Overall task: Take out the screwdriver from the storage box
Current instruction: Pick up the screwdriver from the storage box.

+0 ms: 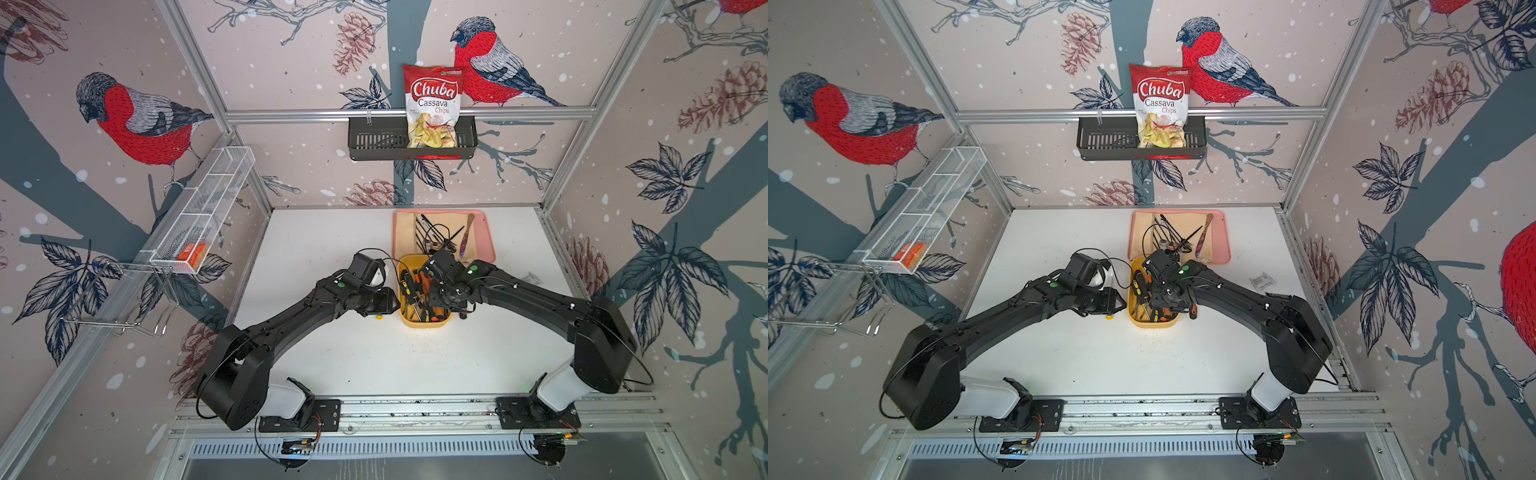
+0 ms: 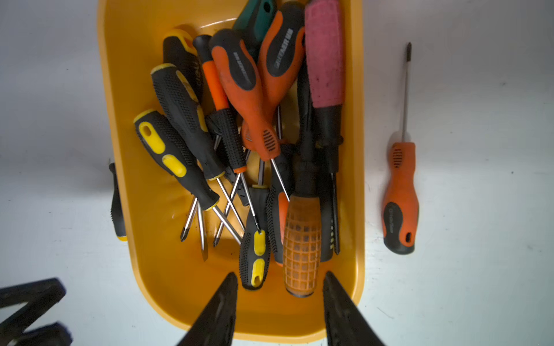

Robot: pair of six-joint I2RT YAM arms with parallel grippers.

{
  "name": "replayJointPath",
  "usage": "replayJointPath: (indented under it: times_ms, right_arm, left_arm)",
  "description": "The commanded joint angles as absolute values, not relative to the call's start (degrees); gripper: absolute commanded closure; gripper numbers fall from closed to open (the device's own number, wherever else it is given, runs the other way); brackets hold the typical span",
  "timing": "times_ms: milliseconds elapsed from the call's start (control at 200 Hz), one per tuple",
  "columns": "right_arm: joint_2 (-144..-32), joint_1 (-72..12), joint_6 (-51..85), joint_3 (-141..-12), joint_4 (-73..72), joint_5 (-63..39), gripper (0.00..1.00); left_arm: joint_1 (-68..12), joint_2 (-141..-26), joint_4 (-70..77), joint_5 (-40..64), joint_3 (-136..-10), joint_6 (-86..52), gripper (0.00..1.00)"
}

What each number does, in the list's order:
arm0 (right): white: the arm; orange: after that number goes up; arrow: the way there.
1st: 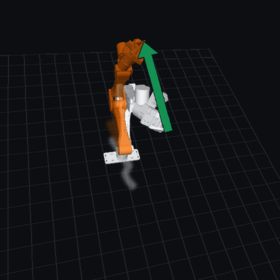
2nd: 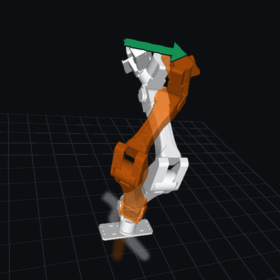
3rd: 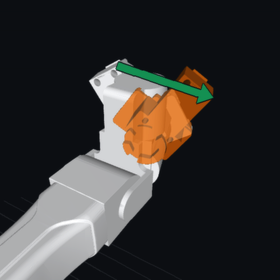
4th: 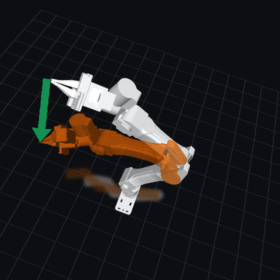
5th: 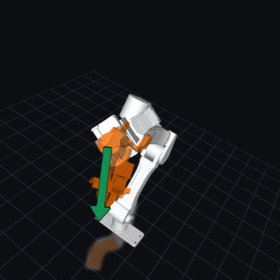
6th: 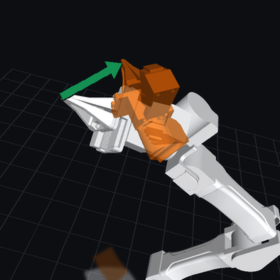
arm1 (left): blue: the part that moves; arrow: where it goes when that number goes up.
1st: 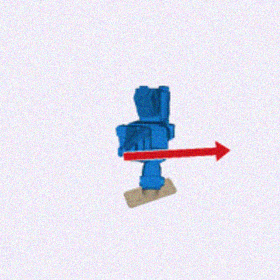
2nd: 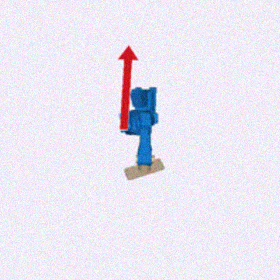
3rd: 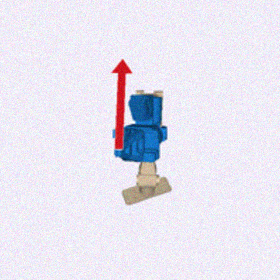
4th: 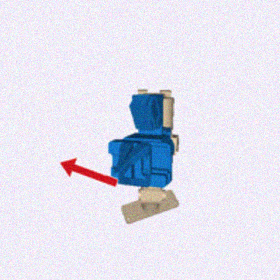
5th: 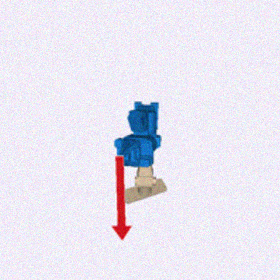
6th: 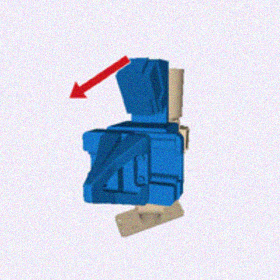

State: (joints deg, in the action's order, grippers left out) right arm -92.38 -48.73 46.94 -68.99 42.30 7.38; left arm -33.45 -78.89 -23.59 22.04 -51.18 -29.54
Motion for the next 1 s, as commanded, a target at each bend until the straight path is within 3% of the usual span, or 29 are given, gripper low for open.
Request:
replayJointPath:
  times_ms: [0,505,806,996]
  right_arm:
    - [-93.94,-49.10,49.99,-69.22,43.85,9.84,0.53]
    - [-100.39,-48.60,49.11,-68.45,41.87,10.21,0.58]
    - [-100.60,-48.42,47.65,-68.18,40.70,8.82,0.79]
    - [-97.84,-48.87,46.87,-68.89,42.22,9.48,0.84]
  left_arm:
    - [-33.34,-77.47,-22.73,22.65,-50.65,-27.74,0.54]
    - [-33.33,-75.94,-22.11,22.46,-49.21,-28.13,0.54]
    - [-33.32,-76.20,-21.31,22.15,-48.74,-29.61,0.55]
    - [-33.34,-76.20,-21.11,21.27,-49.25,-30.48,0.55]
